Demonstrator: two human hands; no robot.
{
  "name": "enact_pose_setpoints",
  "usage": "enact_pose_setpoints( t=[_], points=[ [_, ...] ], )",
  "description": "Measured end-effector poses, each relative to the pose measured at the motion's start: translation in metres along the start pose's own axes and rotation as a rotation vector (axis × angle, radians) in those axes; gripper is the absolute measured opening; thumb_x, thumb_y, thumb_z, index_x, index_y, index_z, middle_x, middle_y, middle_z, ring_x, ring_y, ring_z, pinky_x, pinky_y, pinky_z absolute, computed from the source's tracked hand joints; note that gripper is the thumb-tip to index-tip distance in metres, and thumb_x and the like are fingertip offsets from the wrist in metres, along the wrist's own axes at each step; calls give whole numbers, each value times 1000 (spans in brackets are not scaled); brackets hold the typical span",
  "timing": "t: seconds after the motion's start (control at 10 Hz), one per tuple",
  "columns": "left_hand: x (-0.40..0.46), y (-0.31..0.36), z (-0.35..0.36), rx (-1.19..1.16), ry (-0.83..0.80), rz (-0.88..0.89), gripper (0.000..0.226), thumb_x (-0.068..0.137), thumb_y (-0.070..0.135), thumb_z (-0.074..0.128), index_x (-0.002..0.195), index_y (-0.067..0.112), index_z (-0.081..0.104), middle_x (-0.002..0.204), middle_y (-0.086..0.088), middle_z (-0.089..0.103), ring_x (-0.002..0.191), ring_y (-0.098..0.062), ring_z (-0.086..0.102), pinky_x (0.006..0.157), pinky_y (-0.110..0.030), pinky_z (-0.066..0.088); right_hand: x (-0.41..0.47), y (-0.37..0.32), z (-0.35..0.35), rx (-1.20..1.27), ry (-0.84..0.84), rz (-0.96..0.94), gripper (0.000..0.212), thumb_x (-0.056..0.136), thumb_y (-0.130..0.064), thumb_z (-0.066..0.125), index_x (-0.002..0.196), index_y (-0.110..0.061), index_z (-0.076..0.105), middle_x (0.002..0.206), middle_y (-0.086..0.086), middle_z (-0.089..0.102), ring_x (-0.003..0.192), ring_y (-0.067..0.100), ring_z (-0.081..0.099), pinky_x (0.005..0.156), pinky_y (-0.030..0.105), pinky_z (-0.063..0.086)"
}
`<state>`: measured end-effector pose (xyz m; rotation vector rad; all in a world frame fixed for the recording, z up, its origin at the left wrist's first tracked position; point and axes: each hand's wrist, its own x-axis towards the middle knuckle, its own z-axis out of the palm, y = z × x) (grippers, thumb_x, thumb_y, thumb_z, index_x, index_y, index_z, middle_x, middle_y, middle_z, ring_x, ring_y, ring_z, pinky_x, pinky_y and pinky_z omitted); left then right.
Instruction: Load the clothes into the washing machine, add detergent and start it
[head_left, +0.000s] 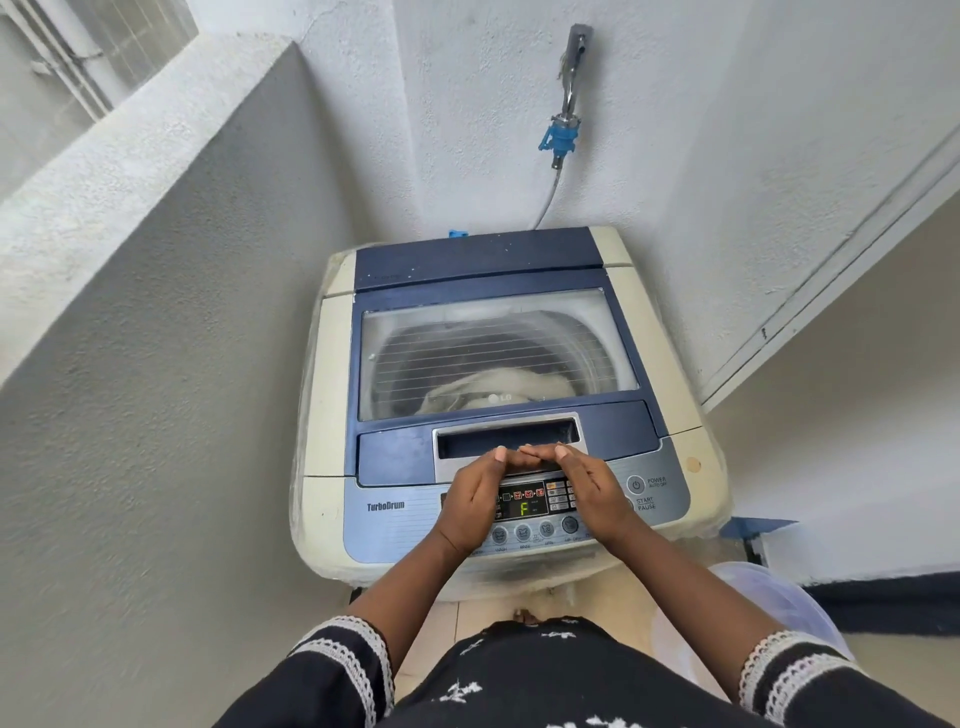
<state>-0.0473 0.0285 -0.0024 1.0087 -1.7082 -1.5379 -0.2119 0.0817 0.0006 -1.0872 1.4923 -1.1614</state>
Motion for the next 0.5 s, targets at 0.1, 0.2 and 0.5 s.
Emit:
enact_pose_setpoints(
  t=[0.1, 0.2, 0.5],
  points=[
    [-1, 6, -2, 250, -56, 188, 28, 102, 26, 45, 116, 13, 65, 111, 3, 66, 106, -10, 61, 91, -33, 50, -2, -3, 5, -115, 46, -79, 33, 103, -21, 42, 116, -10, 70, 112, 1, 73, 110, 14, 66, 101, 43, 50],
    [-1, 13, -13, 490, -149, 373, 34, 96, 10, 52, 130, 15, 55, 124, 4, 56, 115, -10, 55, 96, -30, 47, -2, -12, 8, -270, 79, -209, 33, 103, -30, 42, 119, -17, 69, 112, -9, 71, 109, 10, 65, 96, 41, 52],
    [47, 71, -64, 932, -47, 668, 63, 91, 15, 55, 150, 16, 34, 154, -6, 35, 141, -25, 34, 113, -48, 32, 41, -87, 1, -759, 218, -546, 47, 104, -43, 28, 139, -25, 54, 139, -7, 58, 138, 7, 42, 120, 49, 20]
  ],
)
